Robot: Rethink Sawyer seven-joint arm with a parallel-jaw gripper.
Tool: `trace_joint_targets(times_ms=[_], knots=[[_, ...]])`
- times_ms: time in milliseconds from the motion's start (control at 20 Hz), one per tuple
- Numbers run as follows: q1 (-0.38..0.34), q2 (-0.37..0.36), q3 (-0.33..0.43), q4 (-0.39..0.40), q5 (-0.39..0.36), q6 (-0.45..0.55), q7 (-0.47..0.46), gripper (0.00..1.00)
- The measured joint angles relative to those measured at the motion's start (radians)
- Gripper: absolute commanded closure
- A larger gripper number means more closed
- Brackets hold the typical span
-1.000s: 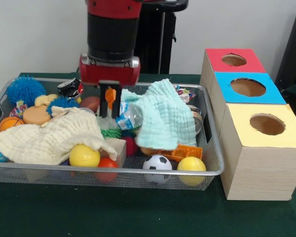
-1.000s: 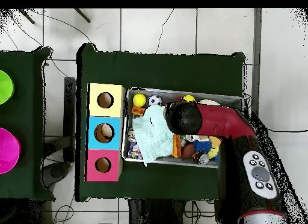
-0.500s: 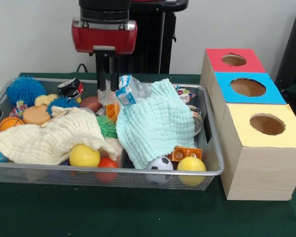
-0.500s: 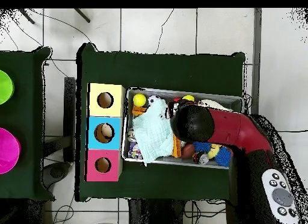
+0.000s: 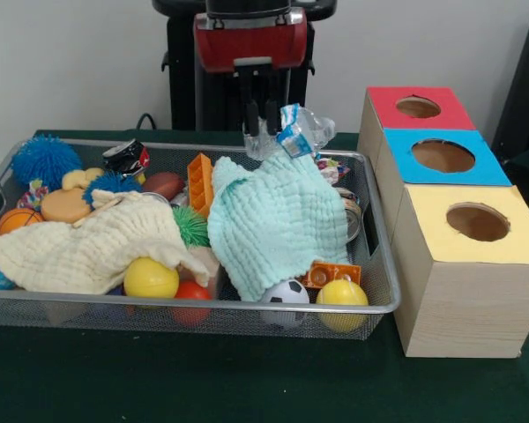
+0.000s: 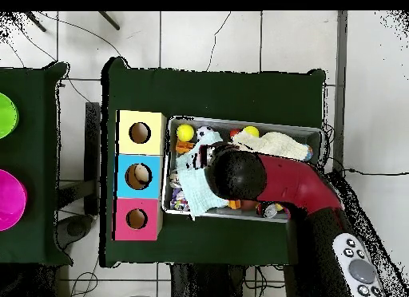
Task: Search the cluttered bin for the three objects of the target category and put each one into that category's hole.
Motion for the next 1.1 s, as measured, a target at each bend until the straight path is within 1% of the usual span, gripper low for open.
trace_joint_targets(times_ms=[50,200,350,600,700,850,900,950,1100], knots=[[0.012,-0.012,0.003,0.025,0.014,0.000,0.000,1.00],[0.041,-0.032,0.004,0.064,0.036,0.000,0.000,1.00],[0.091,-0.058,0.004,0.113,0.070,0.000,0.000,1.00],[0.163,-0.085,0.004,0.171,0.119,-0.012,0.005,1.00],[0.193,-0.086,0.004,0.191,0.142,-0.034,0.009,1.00],[0.234,-0.081,0.002,0.222,0.168,-0.097,0.022,1.00],[0.252,-0.074,0.000,0.235,0.178,-0.134,0.032,1.00],[0.280,-0.057,-0.002,0.251,0.192,-0.206,0.053,1.00],[0.309,-0.032,-0.005,0.271,0.205,-0.299,0.082,1.00]])
